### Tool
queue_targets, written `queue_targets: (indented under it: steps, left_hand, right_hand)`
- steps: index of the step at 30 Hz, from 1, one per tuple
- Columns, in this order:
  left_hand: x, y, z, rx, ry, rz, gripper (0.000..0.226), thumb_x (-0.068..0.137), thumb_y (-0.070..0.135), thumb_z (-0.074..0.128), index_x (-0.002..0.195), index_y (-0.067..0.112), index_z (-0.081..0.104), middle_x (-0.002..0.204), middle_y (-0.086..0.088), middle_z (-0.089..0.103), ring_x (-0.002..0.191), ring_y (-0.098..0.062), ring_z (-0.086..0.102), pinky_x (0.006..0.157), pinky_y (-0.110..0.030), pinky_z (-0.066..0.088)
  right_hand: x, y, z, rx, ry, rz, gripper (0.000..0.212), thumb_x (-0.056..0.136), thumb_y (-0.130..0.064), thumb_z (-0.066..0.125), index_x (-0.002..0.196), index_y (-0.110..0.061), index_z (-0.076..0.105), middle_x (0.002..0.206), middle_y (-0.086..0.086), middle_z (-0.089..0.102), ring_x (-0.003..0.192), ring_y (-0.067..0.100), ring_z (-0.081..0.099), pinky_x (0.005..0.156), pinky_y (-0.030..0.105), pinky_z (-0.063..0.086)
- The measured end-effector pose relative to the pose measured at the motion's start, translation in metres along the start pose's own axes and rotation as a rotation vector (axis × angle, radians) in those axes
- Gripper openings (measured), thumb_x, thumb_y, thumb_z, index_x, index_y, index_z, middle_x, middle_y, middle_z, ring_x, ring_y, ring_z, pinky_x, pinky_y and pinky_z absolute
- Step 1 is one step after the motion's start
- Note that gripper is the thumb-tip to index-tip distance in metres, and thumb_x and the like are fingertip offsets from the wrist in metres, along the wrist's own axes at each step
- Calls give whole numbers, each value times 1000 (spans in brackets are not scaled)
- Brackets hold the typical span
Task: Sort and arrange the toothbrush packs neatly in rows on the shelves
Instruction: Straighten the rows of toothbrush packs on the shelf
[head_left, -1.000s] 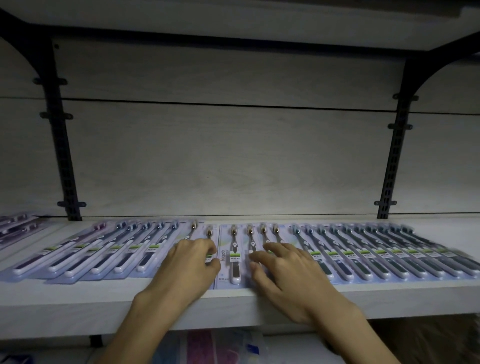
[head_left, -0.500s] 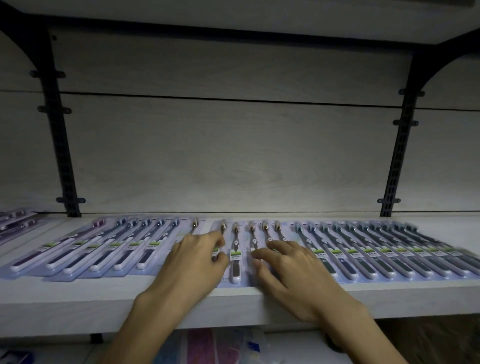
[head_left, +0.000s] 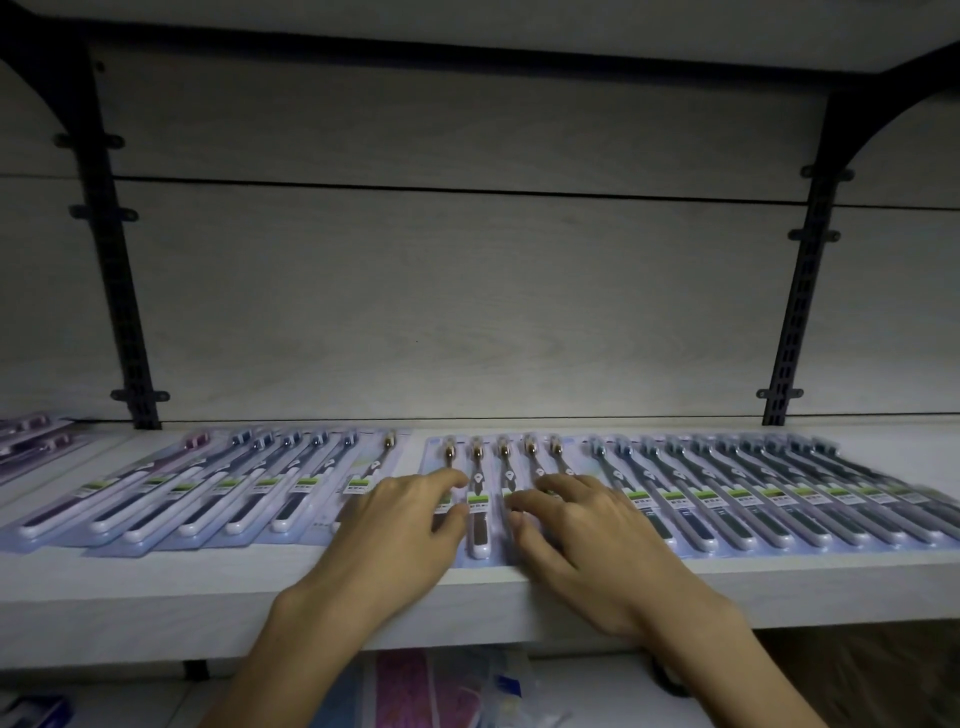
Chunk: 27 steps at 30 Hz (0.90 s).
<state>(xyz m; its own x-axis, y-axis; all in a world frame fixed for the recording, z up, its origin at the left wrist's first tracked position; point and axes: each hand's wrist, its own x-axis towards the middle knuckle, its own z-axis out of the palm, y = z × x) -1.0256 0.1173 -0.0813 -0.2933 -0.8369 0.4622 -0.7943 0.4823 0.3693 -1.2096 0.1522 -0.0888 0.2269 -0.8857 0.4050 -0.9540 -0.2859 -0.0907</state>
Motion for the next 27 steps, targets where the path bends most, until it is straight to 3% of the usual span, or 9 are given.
queue_targets:
  steps: [10,16,27]
  left_hand:
    - [3,-24,-21,142,136,-89,31,95,29,46,125,30,55,123,4,61,109,-16,56,83,-29,44]
    - [7,-40,-16,219,51,-185,38,92,38,53,128,27,52,125,1,60,113,-18,55,87,-31,47]
    - [11,-42,-15,170,152,-270,24,88,21,57,111,20,65,108,-3,69,99,-21,63,81,-31,50]
  right_hand:
    - [10,-6,-2,-7,12,-8,74,79,-59,1,117,-31,58,118,-9,57,113,15,50,96,32,39]
    - [13,-9,-1,4,19,-14,71,80,-58,3,114,-32,59,115,-10,57,110,13,50,94,30,39]
    - [9,-3,-2,-11,11,-4,70,81,-59,3,120,-33,55,116,-9,58,110,15,51,93,31,39]
